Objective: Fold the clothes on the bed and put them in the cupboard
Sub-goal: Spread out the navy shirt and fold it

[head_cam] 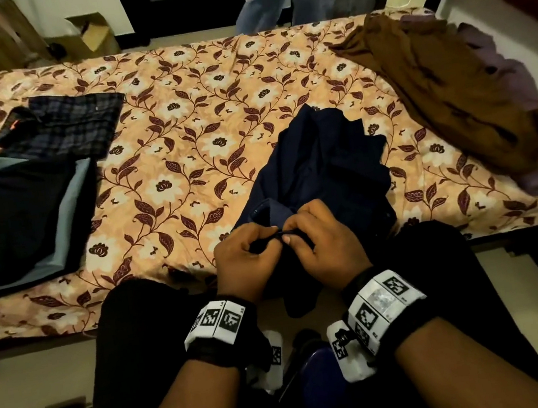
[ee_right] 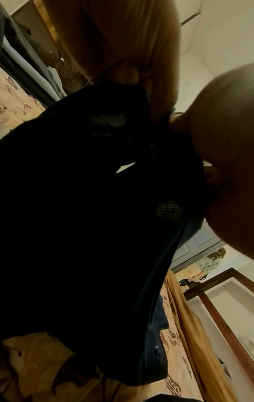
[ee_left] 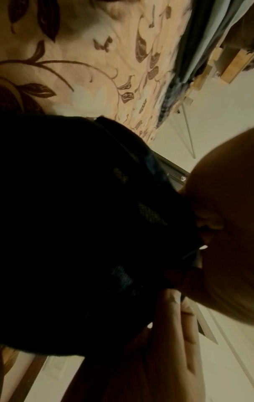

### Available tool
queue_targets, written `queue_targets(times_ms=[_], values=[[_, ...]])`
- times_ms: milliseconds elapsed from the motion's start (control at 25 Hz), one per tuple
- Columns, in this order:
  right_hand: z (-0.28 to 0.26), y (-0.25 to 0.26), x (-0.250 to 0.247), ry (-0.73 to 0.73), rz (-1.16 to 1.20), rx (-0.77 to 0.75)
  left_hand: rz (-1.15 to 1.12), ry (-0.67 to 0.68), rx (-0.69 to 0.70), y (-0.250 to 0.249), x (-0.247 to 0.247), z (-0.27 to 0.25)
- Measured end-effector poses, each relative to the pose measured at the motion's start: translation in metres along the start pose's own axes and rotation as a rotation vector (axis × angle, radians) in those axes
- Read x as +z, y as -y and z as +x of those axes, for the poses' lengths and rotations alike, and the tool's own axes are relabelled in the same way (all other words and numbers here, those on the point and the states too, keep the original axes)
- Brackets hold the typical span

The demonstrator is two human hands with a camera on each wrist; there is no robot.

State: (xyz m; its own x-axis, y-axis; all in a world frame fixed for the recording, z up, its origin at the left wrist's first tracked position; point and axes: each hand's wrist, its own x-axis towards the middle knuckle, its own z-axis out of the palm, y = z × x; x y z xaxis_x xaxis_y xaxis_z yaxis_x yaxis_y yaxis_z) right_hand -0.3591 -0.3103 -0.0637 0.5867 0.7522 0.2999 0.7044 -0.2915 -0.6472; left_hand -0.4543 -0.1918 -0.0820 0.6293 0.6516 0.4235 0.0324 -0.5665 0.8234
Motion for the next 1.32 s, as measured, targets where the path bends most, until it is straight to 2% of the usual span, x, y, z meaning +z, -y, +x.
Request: queue_targets(times_ms=[120, 240, 360, 480, 600, 800, 920, 1040, 1200, 1320], values=[[0.002, 0.000, 0.003, 0.030, -0.007, 0.020, -0.033, 0.121, 0.010, 0.005, -0.008, 0.004], [0.003, -0.006, 0.004, 0.026, 0.205, 0.069, -0.043, 0.197, 0.090, 0.009, -0.013, 0.002], [0.002, -0.010, 0.004, 0.033, 0.236, 0.025, -0.028, 0.170, 0.100, 0.009, -0.012, 0.000], [0.003, -0.011, 0.005, 0.048, 0.286, 0.026, -0.048, 0.091, 0.028, 0.008, -0.011, 0.000], [0.002, -0.013, 0.007, -0.042, 0.419, 0.066, 0.018, 0.079, 0.116, 0.007, -0.008, 0.000], [0.008, -0.016, 0.005, -0.021, 0.377, 0.015, 0.113, 0.117, 0.193, 0.007, -0.007, 0.004], [0.015, -0.014, -0.001, 0.043, 0.356, -0.019, 0.080, 0.151, 0.198, 0.007, -0.010, 0.009], [0.020, -0.016, -0.002, 0.056, 0.326, 0.017, 0.059, 0.183, 0.207, 0.005, -0.010, 0.014], [0.018, -0.018, 0.008, 0.019, 0.162, -0.056, 0.051, 0.144, 0.130, 0.007, -0.010, 0.010], [0.021, -0.023, 0.009, 0.092, 0.212, -0.098, 0.082, 0.108, 0.101, 0.015, -0.013, 0.006]])
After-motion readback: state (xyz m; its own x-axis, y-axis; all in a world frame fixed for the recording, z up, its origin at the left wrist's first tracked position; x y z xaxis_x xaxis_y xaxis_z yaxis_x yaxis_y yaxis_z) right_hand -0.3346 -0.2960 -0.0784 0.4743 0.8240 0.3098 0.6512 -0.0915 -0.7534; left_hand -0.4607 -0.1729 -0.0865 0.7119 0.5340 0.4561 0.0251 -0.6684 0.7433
